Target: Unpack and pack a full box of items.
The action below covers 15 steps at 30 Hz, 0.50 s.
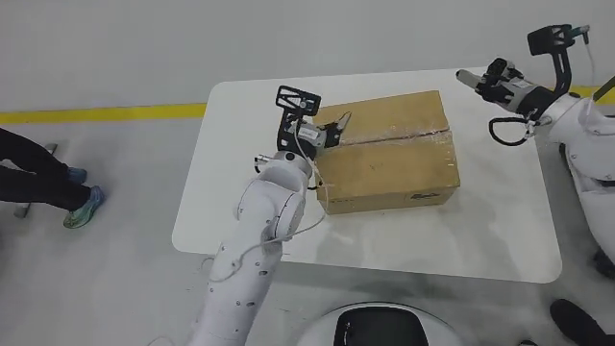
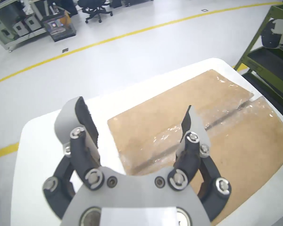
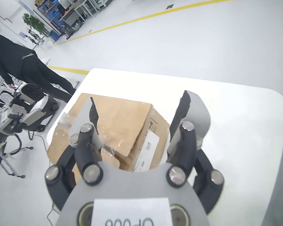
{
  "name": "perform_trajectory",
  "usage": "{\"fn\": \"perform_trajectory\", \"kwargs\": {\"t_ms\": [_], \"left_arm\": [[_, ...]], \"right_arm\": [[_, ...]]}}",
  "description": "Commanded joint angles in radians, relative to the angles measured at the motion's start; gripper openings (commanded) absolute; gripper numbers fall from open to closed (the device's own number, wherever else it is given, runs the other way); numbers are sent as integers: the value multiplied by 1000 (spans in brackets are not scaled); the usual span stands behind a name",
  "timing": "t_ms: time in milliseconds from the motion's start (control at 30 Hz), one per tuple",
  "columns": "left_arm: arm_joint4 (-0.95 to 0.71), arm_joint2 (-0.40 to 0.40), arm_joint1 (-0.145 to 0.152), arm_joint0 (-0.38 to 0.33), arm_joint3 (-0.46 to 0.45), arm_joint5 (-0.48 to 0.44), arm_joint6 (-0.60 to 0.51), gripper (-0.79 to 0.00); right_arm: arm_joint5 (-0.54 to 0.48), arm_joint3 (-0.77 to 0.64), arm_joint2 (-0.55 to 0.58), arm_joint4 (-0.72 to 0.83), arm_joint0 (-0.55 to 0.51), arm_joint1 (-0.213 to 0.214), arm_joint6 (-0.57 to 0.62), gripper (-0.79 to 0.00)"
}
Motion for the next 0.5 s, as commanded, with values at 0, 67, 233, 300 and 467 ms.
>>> {"fn": "perform_trajectory", "kwargs": {"t_ms": [0,67,233,300,467], "left_arm": [[18,-52,10,58,-61,8,-30,-785],[50,-99,19,112,-122,15,-55,-785],[98,-188,32,209,-222,46,-96,-785],[112,-216,36,238,-249,57,-116,-785],[125,-257,41,279,-298,64,-142,-194]], "right_arm": [[11,-25,-35,-8,-4,-5,-21,-785],[19,-64,-86,-50,-8,-10,-40,-785],[77,-123,-230,-87,3,-34,-95,-785],[94,-146,-309,-112,17,-48,-126,-785],[157,-127,-486,-186,86,-89,-206,-785]]}}
